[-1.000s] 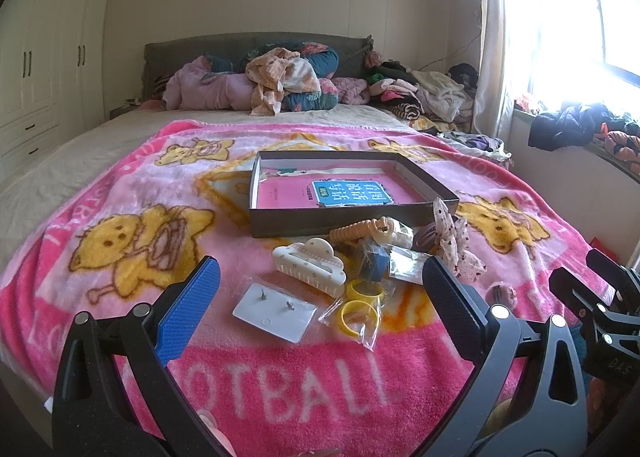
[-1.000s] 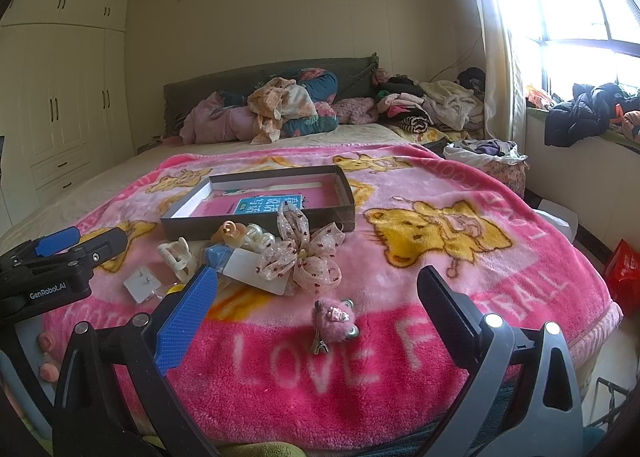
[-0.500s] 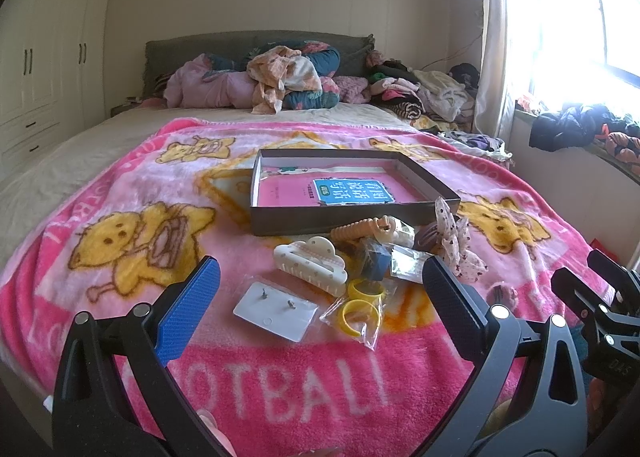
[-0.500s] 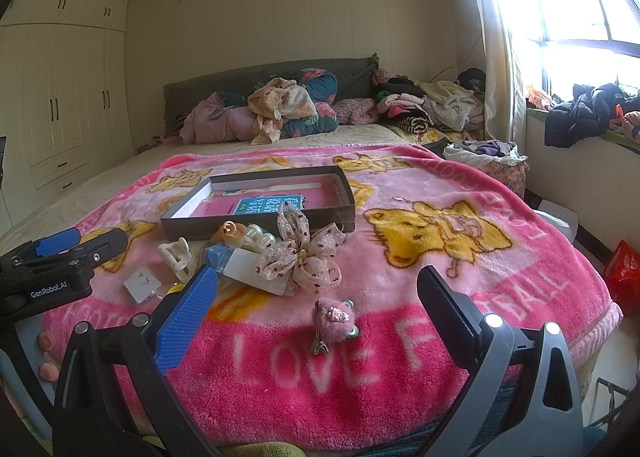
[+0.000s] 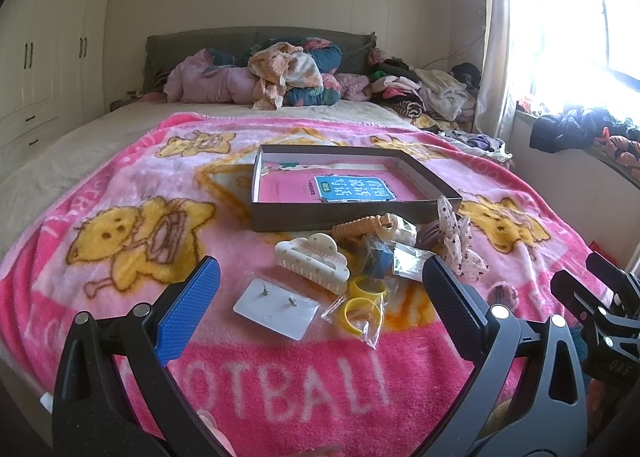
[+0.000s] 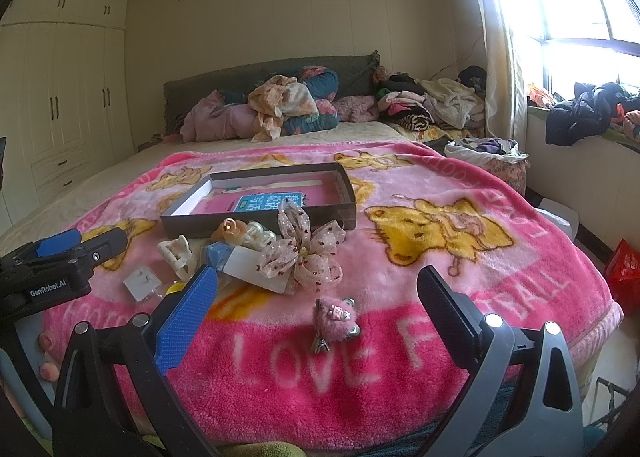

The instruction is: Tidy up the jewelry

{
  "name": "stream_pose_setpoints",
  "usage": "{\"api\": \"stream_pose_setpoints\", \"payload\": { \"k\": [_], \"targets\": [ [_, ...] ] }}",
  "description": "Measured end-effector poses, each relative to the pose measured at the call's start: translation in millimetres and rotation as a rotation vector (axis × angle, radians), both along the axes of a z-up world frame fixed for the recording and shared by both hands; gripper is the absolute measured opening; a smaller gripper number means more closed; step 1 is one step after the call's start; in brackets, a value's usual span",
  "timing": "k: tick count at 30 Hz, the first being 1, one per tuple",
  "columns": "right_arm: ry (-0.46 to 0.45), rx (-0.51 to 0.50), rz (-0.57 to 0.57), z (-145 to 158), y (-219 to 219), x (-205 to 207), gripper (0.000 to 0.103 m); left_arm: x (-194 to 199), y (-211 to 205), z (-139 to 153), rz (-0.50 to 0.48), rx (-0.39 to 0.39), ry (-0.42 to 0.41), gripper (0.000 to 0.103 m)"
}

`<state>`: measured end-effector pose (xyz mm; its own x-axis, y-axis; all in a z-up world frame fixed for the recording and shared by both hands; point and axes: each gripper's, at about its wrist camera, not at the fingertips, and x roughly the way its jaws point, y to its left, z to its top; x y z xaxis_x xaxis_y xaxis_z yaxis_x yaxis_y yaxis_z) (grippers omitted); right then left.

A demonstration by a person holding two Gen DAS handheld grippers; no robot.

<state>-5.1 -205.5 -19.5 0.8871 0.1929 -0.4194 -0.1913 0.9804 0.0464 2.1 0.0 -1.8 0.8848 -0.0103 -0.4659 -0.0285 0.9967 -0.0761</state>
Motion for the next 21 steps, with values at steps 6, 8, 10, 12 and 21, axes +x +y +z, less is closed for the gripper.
{"api": "stream_pose_setpoints", "payload": {
  "k": [6, 8, 10, 12, 21],
  "targets": [
    [0.027, 0.008, 0.019, -2, 8, 7, 0.097, 7, 14, -5, 0.019, -0.039, 0.027, 0.093],
    [0.036, -0.001, 0.025, -2, 14, 10, 0.097, 10, 19, -8, 0.029, -0.052, 0.044, 0.093],
    [0.05, -0.008, 0.033, -3, 19, 14, 0.097, 12, 24, -12, 0.04, -0.059, 0.06, 0.093],
    [0.058, -0.018, 0.047, -4, 24, 18, 0.097, 15, 29, -15, 0.05, -0.062, 0.077, 0.093],
    [0.121, -0.015, 0.068, -9, 36, 42, 0.097, 32, 44, -36, 0.066, -0.043, 0.169, 0.093]
  ]
}}
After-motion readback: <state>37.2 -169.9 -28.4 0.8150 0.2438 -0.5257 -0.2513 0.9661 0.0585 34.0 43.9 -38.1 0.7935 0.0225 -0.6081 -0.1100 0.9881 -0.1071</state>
